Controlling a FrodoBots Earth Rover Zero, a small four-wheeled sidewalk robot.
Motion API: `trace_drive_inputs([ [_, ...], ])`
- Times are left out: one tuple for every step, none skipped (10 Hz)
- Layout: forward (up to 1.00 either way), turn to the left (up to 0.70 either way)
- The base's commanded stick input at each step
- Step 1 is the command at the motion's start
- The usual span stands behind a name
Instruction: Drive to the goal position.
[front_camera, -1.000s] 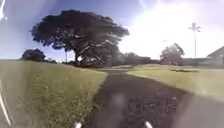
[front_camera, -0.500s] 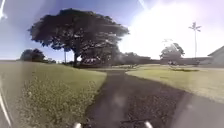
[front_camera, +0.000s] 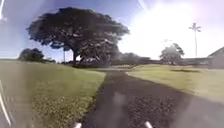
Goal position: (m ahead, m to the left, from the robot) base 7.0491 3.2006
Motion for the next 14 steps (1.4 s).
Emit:
trace_drive_inputs([
  [0.70,0.00],
  [0.70,0.00],
  [0.70,0.00],
  [0.70,0.00],
  [0.70,0.00],
  [0.70,0.00],
  [0.70,0.00],
  [0.70,0.00],
  [0.70,0.00],
  [0.70,0.00],
  [0.70,0.00],
  [0.70,0.00],
  [0.70,0.00],
  [0.70,0.00],
])
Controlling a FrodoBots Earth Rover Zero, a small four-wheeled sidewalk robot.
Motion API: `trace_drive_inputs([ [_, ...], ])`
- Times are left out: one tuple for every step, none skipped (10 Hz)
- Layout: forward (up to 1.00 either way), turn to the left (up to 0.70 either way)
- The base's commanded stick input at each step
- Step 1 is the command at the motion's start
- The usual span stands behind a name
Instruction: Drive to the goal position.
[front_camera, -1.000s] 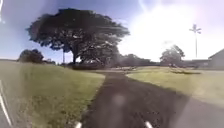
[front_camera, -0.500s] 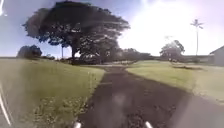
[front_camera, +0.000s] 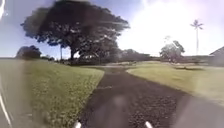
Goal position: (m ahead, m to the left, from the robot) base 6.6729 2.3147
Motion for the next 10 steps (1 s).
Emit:
trace_drive_inputs([
  [0.70,0.00],
  [0.70,0.00],
  [0.70,0.00],
  [0.70,0.00],
  [0.70,0.00],
  [0.70,0.00],
  [0.70,0.00],
  [0.70,0.00],
  [0.70,0.00],
  [0.70,0.00],
])
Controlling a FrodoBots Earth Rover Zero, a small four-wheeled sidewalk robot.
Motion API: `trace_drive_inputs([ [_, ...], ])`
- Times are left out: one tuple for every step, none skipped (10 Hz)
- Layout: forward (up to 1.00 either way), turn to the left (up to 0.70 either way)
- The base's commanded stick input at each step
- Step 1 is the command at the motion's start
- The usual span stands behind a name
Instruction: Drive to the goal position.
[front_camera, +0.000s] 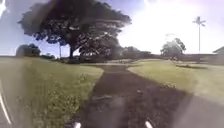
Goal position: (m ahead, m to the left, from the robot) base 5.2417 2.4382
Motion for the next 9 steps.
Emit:
trace_drive_inputs([
  [0.70,0.00],
  [0.70,0.00],
  [0.70,0.00],
  [0.70,0.00],
  [0.70,0.00],
  [0.70,0.00],
  [0.70,0.00],
  [0.70,0.00],
  [0.70,0.00],
])
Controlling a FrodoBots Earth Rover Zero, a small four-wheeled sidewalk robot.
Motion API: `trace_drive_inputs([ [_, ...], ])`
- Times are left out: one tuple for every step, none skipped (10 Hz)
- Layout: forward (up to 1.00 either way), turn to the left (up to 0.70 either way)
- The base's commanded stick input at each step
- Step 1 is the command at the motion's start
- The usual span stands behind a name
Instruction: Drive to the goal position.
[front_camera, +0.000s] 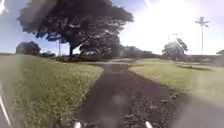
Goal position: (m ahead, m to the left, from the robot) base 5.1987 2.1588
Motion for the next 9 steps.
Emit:
trace_drive_inputs([
  [0.70,0.00],
  [0.70,0.00],
  [0.70,0.00],
  [0.70,0.00],
  [0.70,0.00],
  [0.70,0.00],
  [0.70,0.00],
  [0.70,0.00],
  [0.70,0.00],
])
